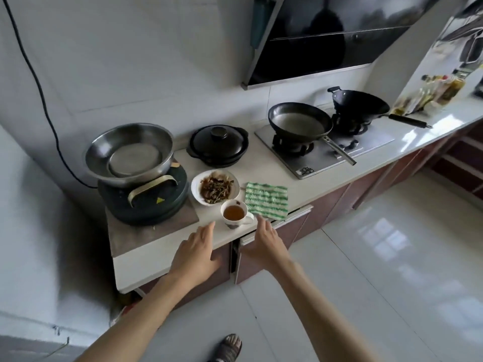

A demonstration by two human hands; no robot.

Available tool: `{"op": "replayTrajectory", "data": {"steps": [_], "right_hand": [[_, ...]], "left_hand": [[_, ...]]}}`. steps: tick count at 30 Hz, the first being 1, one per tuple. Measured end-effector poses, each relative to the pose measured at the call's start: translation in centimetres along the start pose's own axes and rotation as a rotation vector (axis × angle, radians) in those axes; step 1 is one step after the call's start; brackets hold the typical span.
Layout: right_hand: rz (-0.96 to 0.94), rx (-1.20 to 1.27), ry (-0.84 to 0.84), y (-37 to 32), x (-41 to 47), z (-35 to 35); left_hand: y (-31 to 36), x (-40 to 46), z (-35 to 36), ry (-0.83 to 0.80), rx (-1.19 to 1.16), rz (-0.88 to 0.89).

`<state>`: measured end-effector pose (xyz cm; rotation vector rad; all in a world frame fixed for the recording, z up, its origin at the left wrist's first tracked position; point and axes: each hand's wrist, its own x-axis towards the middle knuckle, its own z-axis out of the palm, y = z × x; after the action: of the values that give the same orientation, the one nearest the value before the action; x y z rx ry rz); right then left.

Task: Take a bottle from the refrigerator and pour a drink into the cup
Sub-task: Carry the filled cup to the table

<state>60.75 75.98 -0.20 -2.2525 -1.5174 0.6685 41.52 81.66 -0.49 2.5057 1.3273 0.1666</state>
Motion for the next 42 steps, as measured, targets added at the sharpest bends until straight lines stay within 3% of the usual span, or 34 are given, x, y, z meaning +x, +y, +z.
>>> {"op": "replayTrajectory", "data": {"steps": [3, 10, 19, 27, 34, 42], "right_hand": [[0.064, -0.049, 0.002, 1.0, 4.1, 0.4], [0.15, -0.142, -0.079, 3.2, 12.4, 1.6], [0.174, -0.139, -0.15, 3.1, 18.3, 5.7], [0.218, -0.034, -0.071, 3.5, 17.5, 5.1], [0.325, 0.052, 0.117, 6.6, 12.1, -0.2], [0.583, 0.008, 0.325, 14.9, 0.0, -8.7]], "left_hand": [[-0.3, 6.0, 2.4, -0.018, 0.04, 0.045], [-2.5, 15.1, 8.4, -0.094, -0.315, -0.053], [-4.6, 18.6, 11.9, -0.095, -0.675, -0.071], [-4.0, 20.0, 10.6, -0.107, -0.705, -0.057], [3.5, 20.5, 8.2, -0.215, -0.778, 0.143], [19.3, 18.2, 9.0, -0.458, -0.785, 0.443]]}}
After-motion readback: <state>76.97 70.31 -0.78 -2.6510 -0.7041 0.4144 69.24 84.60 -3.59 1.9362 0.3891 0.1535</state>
